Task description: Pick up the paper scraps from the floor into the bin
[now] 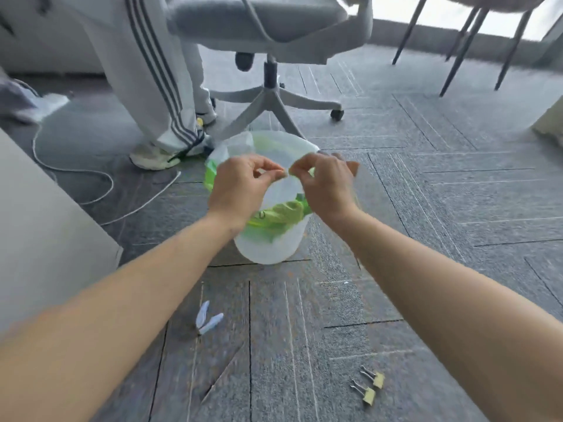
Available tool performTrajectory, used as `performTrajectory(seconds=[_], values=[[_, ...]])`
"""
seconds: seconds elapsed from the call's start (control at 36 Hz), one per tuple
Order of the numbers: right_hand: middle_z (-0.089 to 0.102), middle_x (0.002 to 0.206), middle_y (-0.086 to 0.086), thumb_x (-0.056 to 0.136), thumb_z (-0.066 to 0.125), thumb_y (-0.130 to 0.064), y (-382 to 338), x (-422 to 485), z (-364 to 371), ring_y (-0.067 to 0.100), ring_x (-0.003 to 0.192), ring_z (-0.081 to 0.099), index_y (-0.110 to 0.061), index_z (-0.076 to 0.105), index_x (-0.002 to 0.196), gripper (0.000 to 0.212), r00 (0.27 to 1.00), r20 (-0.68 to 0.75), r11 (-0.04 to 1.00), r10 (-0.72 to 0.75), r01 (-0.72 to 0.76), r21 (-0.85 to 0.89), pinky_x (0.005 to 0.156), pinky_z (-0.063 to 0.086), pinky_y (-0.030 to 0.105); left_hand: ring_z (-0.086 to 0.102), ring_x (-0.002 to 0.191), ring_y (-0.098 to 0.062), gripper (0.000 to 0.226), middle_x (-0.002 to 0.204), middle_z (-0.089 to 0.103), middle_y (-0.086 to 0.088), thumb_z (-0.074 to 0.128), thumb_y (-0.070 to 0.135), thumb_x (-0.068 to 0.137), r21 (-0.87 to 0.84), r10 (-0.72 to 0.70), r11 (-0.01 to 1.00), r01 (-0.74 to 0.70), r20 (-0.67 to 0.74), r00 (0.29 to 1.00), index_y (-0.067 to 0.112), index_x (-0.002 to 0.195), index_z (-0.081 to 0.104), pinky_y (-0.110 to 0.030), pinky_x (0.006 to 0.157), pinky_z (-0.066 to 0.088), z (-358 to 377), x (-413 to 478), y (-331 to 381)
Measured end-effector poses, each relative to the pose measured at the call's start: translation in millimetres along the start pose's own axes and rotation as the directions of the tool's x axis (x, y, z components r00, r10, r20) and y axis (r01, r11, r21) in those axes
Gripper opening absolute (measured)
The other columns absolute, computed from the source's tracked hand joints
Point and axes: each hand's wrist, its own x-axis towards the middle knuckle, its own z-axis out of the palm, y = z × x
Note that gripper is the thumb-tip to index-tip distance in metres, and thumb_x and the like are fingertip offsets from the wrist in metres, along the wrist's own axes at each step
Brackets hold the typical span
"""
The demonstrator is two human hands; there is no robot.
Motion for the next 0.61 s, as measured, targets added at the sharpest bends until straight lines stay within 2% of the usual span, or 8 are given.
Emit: performTrajectory(seconds=[0.11,0.17,0.22,0.33,0.39,0.47,0.56,0.61], values=[[0.073,0.086,-0.008,0.086,0.064,-0.029,-4,13,7,0.017,0.103,0.055,-0.034,0.076,0.09,0.013,0.985,0.153,0.992,0.08,-0.063,-0.109,0.095,0.036,0.04,0.046,0.043,0.004,0.016,0.069,0.067,0.007,0.063,0.026,0.093,0.178,-0.093,0.981,0.073,0.108,0.99,0.018,0.096,0.077,-0.012,0.048,0.035,-9,19,-16],[0.072,0.08,-0.013,0.084,0.069,-0.032,-4,13,7,0.012,0.099,0.052,-0.036,0.075,0.085,0.008,0.981,0.17,0.984,0.095,-0.066,-0.167,0.093,0.029,0.04,0.057,0.061,-0.001,0.021,0.099,0.074,0.006,0.055,0.022,0.097,0.266,-0.138,0.96,0.087,0.177,0.975,0.02,0.107,0.075,-0.023,0.065,0.051,-15,24,-22],[0.07,0.077,-0.015,0.079,0.074,-0.036,-3,13,7,0.012,0.098,0.054,-0.037,0.073,0.077,0.003,0.985,0.15,0.983,0.089,-0.062,-0.174,0.095,0.03,0.042,0.066,0.085,-0.012,0.02,0.109,0.072,0.005,0.058,0.022,0.096,0.3,-0.159,0.949,0.101,0.179,0.971,0.021,0.106,0.075,-0.034,0.076,0.057,-20,25,-27],[0.069,0.079,-0.015,0.073,0.078,-0.045,-4,9,5,0.014,0.099,0.051,-0.034,0.07,0.076,0.014,0.987,0.129,0.981,0.092,-0.068,-0.182,0.094,0.029,0.044,0.064,0.075,-0.006,0.005,0.077,0.071,0.011,0.078,0.028,0.079,0.343,-0.137,0.934,0.095,0.1,0.986,0.023,0.079,0.077,-0.029,0.073,0.054,-31,23,-29],[0.07,0.083,-0.014,0.078,0.076,-0.042,-5,6,4,0.015,0.101,0.049,-0.034,0.072,0.081,0.009,0.99,0.123,0.986,0.073,-0.053,-0.16,0.091,0.026,0.042,0.064,0.073,-0.007,0.015,0.068,0.065,0.015,0.083,0.035,0.073,0.371,-0.133,0.924,0.092,0.086,0.987,0.023,0.071,0.072,-0.03,0.071,0.053,-35,22,-30],[0.069,0.101,-0.016,0.091,0.064,-0.027,-7,-2,6,0.012,0.101,0.037,-0.038,0.073,0.094,0.015,0.986,0.169,0.984,0.012,0.019,-0.176,0.079,0.015,0.036,0.063,0.078,-0.012,0.021,0.067,0.06,0.019,0.077,0.045,0.076,0.439,-0.087,0.898,0.04,0.088,0.992,0.025,0.073,0.071,-0.039,0.085,0.05,-35,20,-33],[0.059,0.121,-0.02,0.093,0.057,-0.023,-7,-15,7,0.015,0.113,0.038,-0.04,0.07,0.106,0.025,0.98,0.176,0.967,-0.091,0.129,-0.218,0.084,0.015,0.038,0.057,0.104,-0.02,0.015,0.093,0.07,0.017,0.061,0.029,0.092,0.457,0.03,0.885,-0.089,0.135,0.99,0.031,0.098,0.074,-0.041,0.096,0.035,-32,11,-35],[0.055,0.126,-0.02,0.093,0.056,-0.025,-9,-27,9,0.016,0.118,0.038,-0.039,0.066,0.114,0.027,0.976,0.144,0.957,-0.163,0.192,-0.216,0.087,0.016,0.037,0.049,0.115,-0.02,0.041,0.125,0.063,0.018,0.048,0.009,0.094,0.451,0.142,0.868,-0.207,0.174,0.974,0.035,0.118,0.067,-0.041,0.096,0.031,-31,0,-41]])
